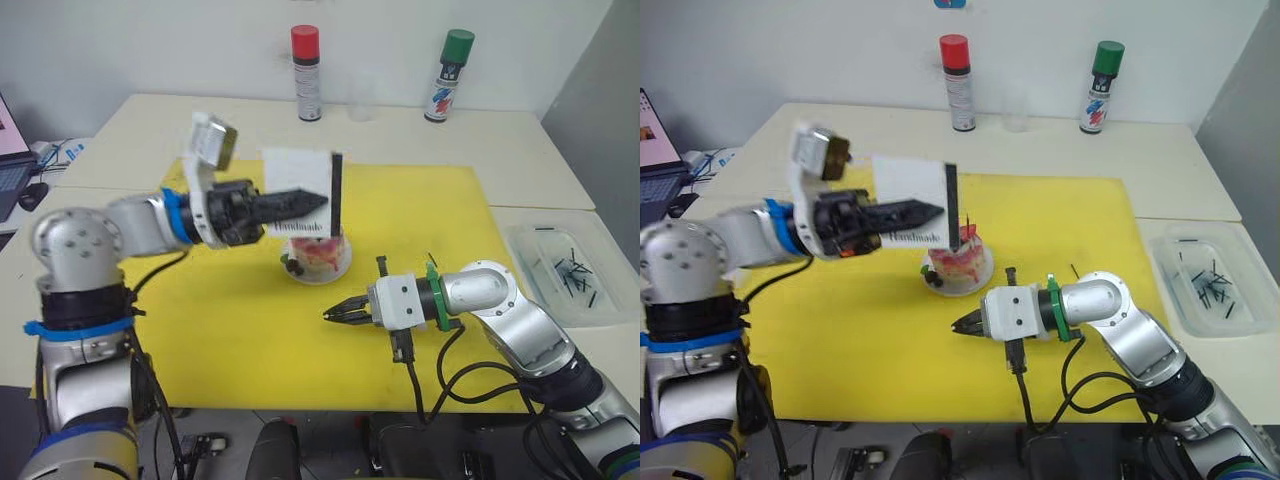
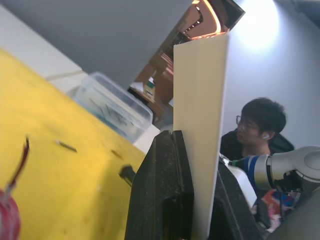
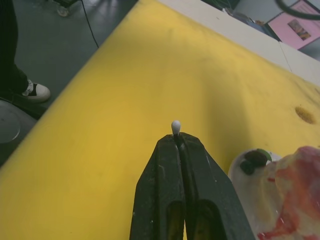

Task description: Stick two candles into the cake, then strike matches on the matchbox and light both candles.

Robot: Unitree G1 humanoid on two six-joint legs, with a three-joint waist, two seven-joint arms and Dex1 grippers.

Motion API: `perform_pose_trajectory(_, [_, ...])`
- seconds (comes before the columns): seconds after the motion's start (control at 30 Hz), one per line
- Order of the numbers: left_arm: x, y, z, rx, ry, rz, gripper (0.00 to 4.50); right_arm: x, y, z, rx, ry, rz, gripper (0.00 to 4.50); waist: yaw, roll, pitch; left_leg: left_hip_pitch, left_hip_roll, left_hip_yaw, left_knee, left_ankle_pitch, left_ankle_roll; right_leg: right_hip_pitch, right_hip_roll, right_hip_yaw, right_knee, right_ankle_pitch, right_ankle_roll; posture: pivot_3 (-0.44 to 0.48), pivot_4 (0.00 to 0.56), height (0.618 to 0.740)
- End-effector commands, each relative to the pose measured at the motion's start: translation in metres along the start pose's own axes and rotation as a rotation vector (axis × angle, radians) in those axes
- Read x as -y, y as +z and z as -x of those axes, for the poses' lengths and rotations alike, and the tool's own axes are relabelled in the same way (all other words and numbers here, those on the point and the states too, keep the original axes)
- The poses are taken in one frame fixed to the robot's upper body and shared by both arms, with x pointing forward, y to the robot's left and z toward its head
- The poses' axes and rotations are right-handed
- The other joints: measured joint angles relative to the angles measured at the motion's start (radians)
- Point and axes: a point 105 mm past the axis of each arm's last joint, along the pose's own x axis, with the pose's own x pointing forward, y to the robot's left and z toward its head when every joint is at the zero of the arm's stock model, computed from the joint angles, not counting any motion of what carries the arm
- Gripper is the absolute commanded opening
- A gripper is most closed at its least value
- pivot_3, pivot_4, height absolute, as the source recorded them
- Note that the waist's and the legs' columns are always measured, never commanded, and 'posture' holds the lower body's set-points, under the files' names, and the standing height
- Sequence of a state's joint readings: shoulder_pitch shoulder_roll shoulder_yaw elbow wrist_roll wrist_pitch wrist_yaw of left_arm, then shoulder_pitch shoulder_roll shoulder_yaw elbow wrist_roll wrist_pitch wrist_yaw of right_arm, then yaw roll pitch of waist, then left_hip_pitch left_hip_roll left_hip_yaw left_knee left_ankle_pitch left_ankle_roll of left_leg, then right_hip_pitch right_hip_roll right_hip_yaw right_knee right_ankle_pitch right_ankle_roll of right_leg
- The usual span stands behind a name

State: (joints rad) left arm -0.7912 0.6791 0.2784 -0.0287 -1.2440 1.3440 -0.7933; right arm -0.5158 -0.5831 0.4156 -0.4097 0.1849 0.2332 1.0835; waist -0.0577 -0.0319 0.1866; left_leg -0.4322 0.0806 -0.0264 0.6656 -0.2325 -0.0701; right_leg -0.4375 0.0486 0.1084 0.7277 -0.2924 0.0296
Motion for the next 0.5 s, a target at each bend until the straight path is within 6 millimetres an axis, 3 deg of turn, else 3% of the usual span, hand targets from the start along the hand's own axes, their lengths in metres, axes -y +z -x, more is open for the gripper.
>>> perform_pose_trajectory(0.03, [-0.001,0.006,0.013,0.021,0.058,-0.040,0.00,0.007,0.011,0.012,0.025,-0.055,-0.023,0.04,0.002,0.000,0.000,0.000,0.000,-0.001,0.000,0.000,0.000,0.000,0.000,-0.001,0.000,0.000,0.000,0.000,0.150,0.684])
perform_pose_trajectory(0.2, [0.003,-0.022,0.013,-0.093,0.061,-0.042,0.00,0.005,0.004,0.032,-0.028,-0.105,-0.153,0.04,0.005,0.000,0.000,0.000,0.000,-0.002,0.000,0.002,-0.004,0.001,-0.001,-0.002,0.001,0.000,0.000,0.000,0.150,0.684])
perform_pose_trajectory(0.4, [0.003,-0.078,0.013,-0.335,0.074,-0.103,0.00,-0.002,-0.028,0.070,-0.234,-0.246,-0.390,0.04,0.010,0.000,0.000,0.000,0.000,-0.002,0.000,0.002,-0.004,0.001,-0.002,-0.003,0.000,-0.001,-0.002,0.000,0.150,0.684])
perform_pose_trajectory(0.5, [-0.001,-0.093,0.017,-0.382,0.082,-0.109,0.00,-0.003,-0.042,0.076,-0.298,-0.318,-0.469,0.04,0.008,0.000,0.000,0.000,0.000,-0.002,0.000,0.002,-0.004,0.001,-0.001,-0.003,0.001,-0.001,-0.002,0.000,0.150,0.684])
